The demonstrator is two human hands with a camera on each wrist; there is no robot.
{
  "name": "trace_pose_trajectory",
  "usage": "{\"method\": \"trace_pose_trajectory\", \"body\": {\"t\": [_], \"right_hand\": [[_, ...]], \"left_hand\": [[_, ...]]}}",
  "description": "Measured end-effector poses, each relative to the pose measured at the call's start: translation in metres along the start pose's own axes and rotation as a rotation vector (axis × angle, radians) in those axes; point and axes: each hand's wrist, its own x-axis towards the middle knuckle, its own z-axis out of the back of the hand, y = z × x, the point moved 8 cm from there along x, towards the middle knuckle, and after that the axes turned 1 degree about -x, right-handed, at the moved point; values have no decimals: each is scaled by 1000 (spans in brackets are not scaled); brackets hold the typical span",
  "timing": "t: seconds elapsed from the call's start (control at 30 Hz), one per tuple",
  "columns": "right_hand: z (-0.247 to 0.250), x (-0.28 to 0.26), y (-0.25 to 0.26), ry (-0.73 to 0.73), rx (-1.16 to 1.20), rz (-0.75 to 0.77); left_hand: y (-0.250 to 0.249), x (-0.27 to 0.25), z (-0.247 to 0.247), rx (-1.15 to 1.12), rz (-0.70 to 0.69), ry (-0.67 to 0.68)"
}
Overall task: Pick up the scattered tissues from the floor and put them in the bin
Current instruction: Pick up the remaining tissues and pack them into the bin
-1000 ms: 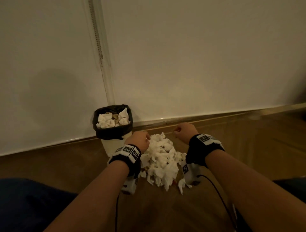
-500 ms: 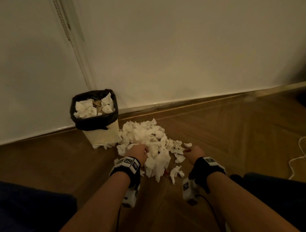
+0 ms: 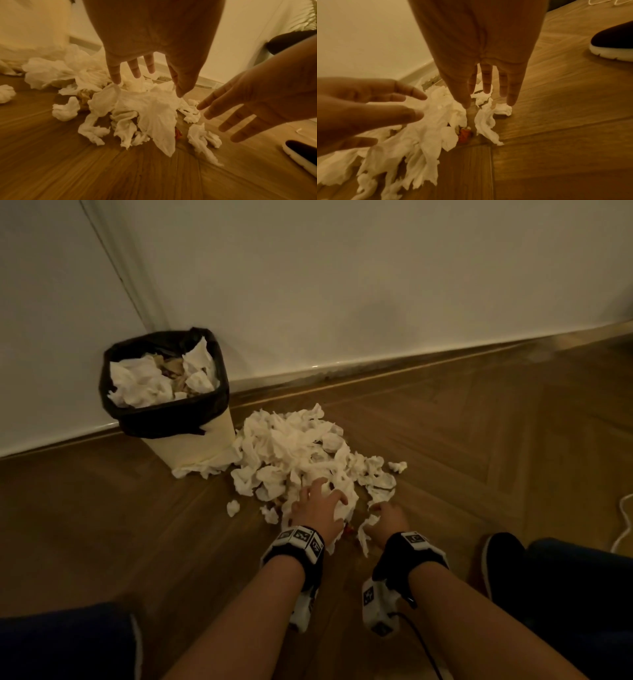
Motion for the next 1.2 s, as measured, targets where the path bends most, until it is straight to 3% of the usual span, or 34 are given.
{"method": "trace_pose_trajectory", "body": {"t": [0.33,0.5,0.63,0.7,0.83,0.9,0.97,1.03,1.13,1.2], "right_hand": [[-30,13,-4,57,-256,0],[-45,11,-10,84,-230,9],[-47,8,-12,31,-163,25],[-49,9,-17,53,-16,-1],[-50,12,-35,35,588,-190],[-57,11,-35,88,864,-277],[-63,9,-29,152,1068,-328],[-69,5,-22,234,1157,-361],[-80,-2,-17,356,1302,-410],[-85,-4,-15,394,1394,-427]], "left_hand": [[-7,9,-31,178,-88,139],[4,7,-46,182,-27,297],[11,8,-38,69,11,195],[22,10,-34,-108,99,127],[45,10,-20,-574,273,53],[60,4,-27,-928,491,80],[76,-7,-33,-1238,705,11],[73,-12,-36,-1518,732,1],[79,-20,-26,-1779,711,-146],[80,-28,-30,-1771,766,-35]]}}
